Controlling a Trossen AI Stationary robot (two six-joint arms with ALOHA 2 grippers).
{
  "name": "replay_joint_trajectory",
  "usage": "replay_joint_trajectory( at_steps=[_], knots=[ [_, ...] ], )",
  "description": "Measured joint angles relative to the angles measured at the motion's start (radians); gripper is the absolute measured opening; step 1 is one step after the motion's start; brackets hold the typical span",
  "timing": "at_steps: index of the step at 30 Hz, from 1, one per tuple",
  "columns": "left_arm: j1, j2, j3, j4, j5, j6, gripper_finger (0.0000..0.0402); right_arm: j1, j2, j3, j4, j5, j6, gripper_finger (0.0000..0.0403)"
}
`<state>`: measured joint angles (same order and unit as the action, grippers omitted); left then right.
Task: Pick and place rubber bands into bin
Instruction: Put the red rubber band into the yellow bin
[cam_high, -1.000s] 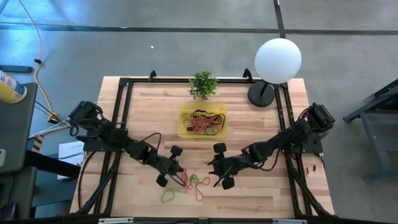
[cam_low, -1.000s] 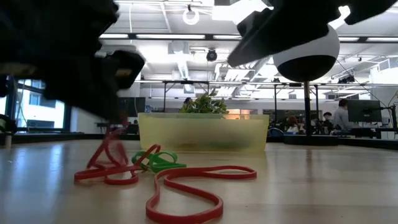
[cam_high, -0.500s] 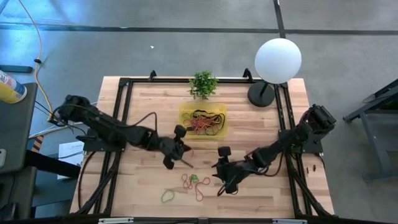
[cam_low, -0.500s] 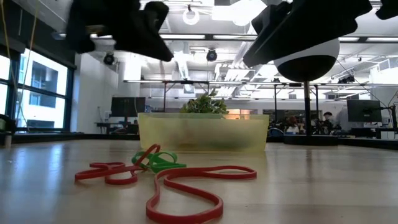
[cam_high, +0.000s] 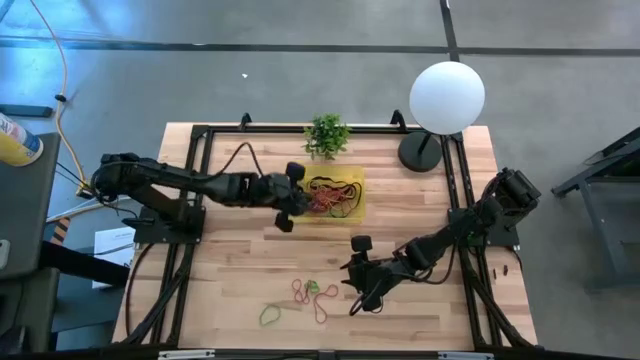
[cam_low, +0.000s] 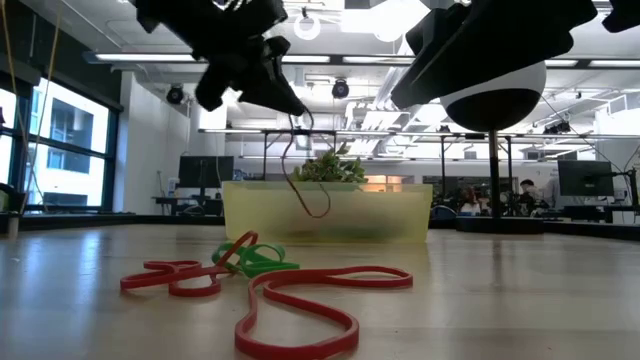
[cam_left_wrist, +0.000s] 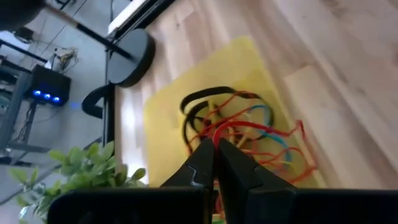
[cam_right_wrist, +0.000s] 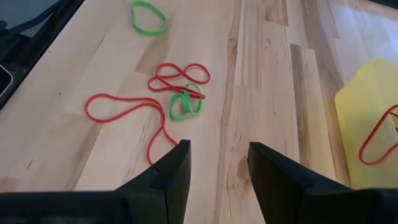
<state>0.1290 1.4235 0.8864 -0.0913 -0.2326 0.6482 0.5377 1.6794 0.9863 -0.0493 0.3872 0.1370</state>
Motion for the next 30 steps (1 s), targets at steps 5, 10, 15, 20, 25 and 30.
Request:
replay_joint_trajectory(
  at_steps=[5,10,15,20,25,30],
  knots=[
    [0.079,-0.005,0.0,0.06,0.048,0.037,0.0,0.0,0.0,0.0,-0.002,0.005,-0.004,0.0149],
    [0.157,-0.018,0.002,0.094,0.127,0.054,0.0,0.0,0.0,0.0,-0.007,0.026,-0.004,0.0149],
    [0.207,-0.011,0.001,0.028,0.185,0.055,0.0,0.0,0.0,0.0,-0.007,0.026,0.002,0.0149],
    [0.212,0.002,0.0,-0.021,0.188,0.055,0.0,-0.001,0.0,0.0,-0.007,0.029,0.002,0.0149],
    [0.211,0.009,0.0,-0.029,0.191,0.07,0.0,-0.003,0.0,0.0,-0.006,0.029,0.005,0.0149],
    [0.211,0.009,0.001,-0.028,0.189,0.07,0.0,-0.003,0.0,0.0,-0.006,0.026,0.021,0.0149]
  ],
)
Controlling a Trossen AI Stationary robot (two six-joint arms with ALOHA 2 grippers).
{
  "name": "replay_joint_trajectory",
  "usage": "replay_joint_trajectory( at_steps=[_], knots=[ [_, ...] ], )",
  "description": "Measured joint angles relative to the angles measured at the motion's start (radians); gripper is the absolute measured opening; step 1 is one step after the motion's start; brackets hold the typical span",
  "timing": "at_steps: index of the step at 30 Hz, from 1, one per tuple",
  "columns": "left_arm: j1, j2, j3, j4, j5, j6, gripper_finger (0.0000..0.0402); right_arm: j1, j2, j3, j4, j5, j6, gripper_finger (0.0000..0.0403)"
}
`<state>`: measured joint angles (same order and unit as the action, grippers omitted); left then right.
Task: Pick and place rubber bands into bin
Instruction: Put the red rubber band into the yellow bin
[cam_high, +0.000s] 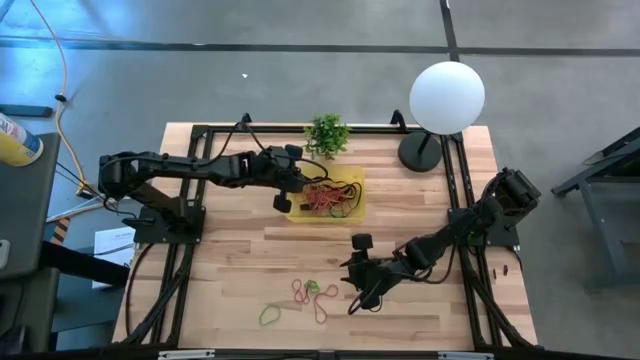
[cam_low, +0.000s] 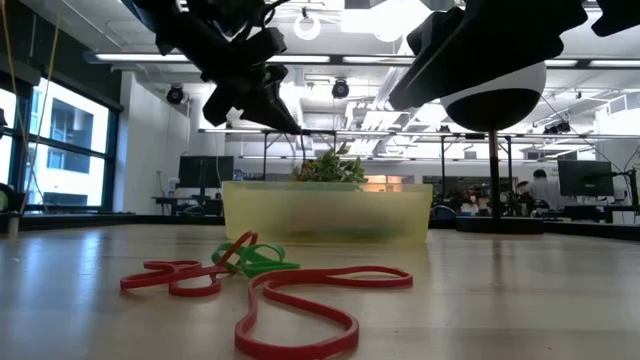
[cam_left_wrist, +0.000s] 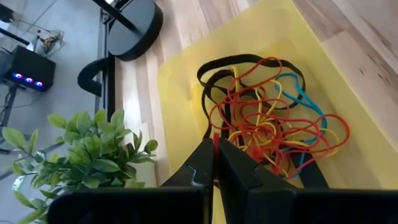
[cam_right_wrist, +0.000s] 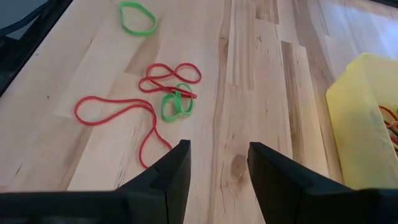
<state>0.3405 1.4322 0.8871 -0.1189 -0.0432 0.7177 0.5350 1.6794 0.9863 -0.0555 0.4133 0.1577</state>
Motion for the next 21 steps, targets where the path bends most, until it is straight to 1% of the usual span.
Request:
replay_joint_trajectory(
  at_steps=[3,6,8,14,16,18,19,21],
  knots=[
    [0.0,0.0,0.0,0.005,-0.01,-0.017,0.0004,0.0,0.0,0.0,0.0,0.0,0.0,0.0149],
    [0.0,0.0,0.0,-0.006,-0.009,-0.016,0.0024,0.0,0.0,0.0,-0.001,0.0,0.001,0.0149],
    [0.0,0.0,0.0,-0.018,-0.006,-0.018,0.0049,0.0,0.0,0.0,-0.005,0.0,0.01,0.0149],
    [0.0,0.0,0.0,-0.05,0.002,-0.042,0.0138,0.0,0.0,0.0,-0.015,0.0,0.035,0.0149],
    [0.0,0.0,0.0,-0.065,0.049,-0.042,0.0165,0.0,0.006,0.0,-0.011,-0.001,0.051,0.0149],
    [-0.006,0.0,0.0,-0.081,0.119,-0.053,0.0186,0.0,0.027,0.0,0.007,-0.01,0.054,0.0149],
    [-0.016,0.0,0.0,-0.096,0.148,-0.067,0.0194,-0.002,0.044,0.0,0.017,-0.029,0.055,0.0149],
    [-0.049,0.0,0.0,-0.135,0.17,-0.076,0.0204,-0.007,0.087,0.0,0.055,-0.082,0.056,0.0149]
  ],
)
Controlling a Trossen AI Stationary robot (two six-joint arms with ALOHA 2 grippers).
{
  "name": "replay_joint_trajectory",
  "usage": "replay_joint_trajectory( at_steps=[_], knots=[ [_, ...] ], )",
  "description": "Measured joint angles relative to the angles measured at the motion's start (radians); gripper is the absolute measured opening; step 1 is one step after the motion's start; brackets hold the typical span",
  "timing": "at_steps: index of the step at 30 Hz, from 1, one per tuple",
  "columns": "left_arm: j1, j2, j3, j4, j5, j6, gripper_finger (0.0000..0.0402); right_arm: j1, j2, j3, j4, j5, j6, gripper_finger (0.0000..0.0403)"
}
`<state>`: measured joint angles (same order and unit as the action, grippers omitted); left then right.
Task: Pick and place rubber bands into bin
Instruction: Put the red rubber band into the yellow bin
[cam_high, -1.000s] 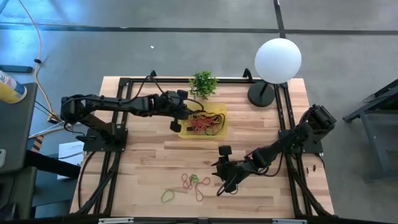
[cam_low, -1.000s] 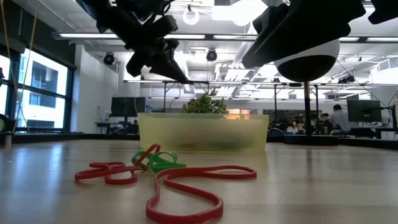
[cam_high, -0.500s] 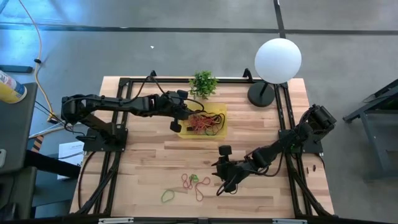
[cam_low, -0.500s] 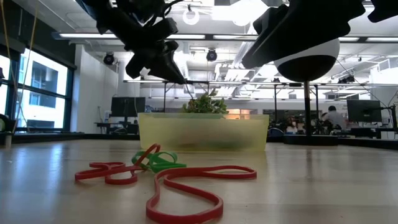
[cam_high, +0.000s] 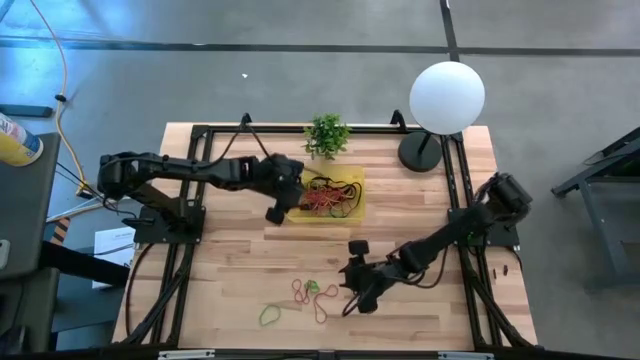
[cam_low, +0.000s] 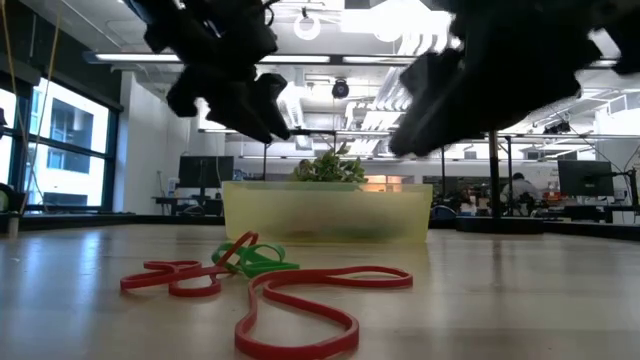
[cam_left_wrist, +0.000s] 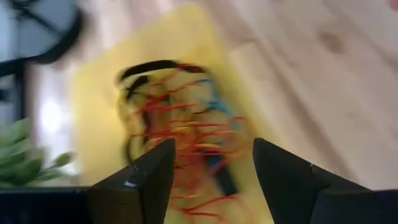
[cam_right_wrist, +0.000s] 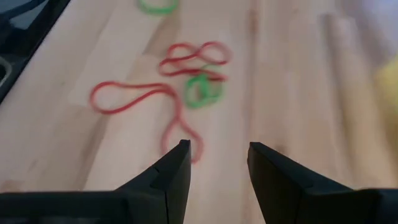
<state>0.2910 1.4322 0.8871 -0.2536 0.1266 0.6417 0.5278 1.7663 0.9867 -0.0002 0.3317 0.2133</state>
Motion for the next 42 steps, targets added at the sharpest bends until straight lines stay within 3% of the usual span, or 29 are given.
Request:
replay_joint_trajectory(
  at_steps=[2,12,26,34,42],
  knots=[
    [-0.052,0.0,0.0,-0.03,-0.018,-0.013,0.0208,-0.005,0.044,0.0,0.05,-0.051,-0.004,0.0149],
    [-0.425,-0.005,-0.02,-0.09,-0.293,-0.195,0.0209,-0.042,0.157,0.0,0.208,-0.17,-0.038,0.0149],
    [-0.92,-0.005,-0.129,-0.08,-0.741,-0.695,0.0209,-0.136,0.185,0.0,0.256,-0.355,-0.089,0.0149],
    [-1.077,-0.005,-0.13,-0.108,-0.929,-0.838,0.0209,-0.155,0.247,0.0,0.309,-0.425,-0.099,0.0149],
    [-1.104,-0.005,-0.13,-0.167,-0.976,-0.922,0.0209,-0.155,0.273,0.0,0.363,-0.446,-0.1,0.0146]
  ],
)
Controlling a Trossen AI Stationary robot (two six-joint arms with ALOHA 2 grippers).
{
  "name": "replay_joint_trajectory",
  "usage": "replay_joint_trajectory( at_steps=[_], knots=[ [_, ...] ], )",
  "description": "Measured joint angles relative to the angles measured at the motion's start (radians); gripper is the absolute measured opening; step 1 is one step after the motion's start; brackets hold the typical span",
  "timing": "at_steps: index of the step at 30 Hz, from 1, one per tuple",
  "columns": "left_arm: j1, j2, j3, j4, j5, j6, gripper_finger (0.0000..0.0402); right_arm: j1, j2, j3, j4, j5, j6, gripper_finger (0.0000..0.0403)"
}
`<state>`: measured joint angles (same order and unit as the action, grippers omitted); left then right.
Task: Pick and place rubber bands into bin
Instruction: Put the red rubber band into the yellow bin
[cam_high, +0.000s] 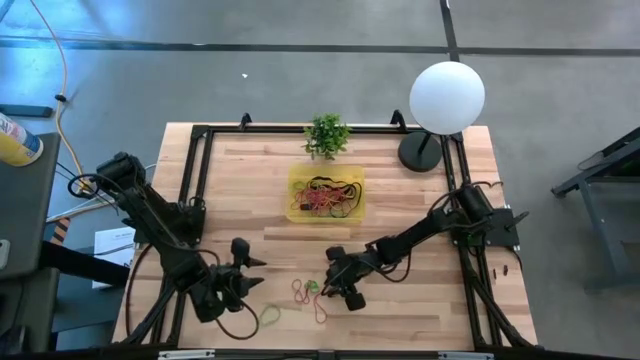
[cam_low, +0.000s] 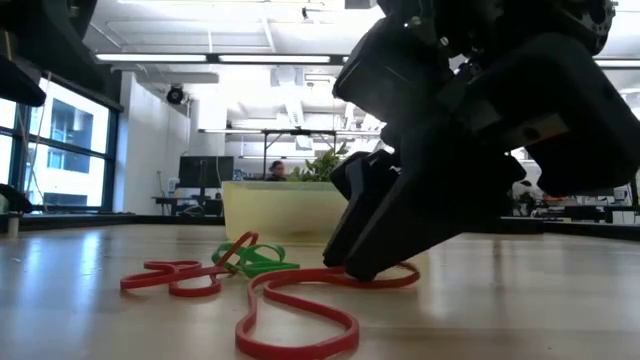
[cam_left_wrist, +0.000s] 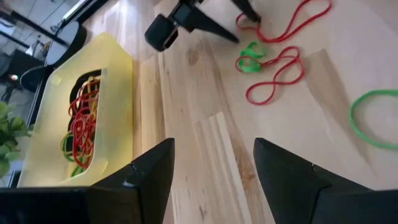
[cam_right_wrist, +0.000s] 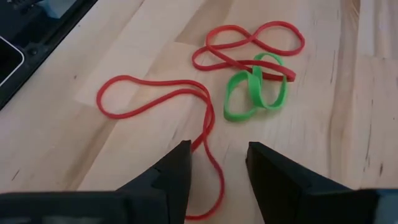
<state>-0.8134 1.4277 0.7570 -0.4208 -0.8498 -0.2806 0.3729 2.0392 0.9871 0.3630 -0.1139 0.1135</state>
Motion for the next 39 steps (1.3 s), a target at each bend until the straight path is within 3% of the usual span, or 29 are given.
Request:
replay_joint_trajectory(
  at_steps=[6,14,25,39],
  knots=[
    [0.001,0.0,0.0,-0.012,-0.012,-0.013,0.0209,-0.001,0.0,0.0,-0.009,0.003,-0.002,0.0113],
    [0.001,0.0,0.0,-0.023,-0.017,-0.013,0.0209,-0.001,0.0,0.001,-0.026,0.01,-0.054,0.0007],
    [0.001,0.0,0.0,-0.025,-0.024,-0.013,0.0209,0.001,-0.014,0.0,-0.036,0.05,-0.082,0.0003],
    [0.001,0.0,0.0,-0.032,-0.034,-0.013,0.0209,0.01,-0.19,-0.003,-0.179,0.197,-0.163,0.0001]
  ],
)
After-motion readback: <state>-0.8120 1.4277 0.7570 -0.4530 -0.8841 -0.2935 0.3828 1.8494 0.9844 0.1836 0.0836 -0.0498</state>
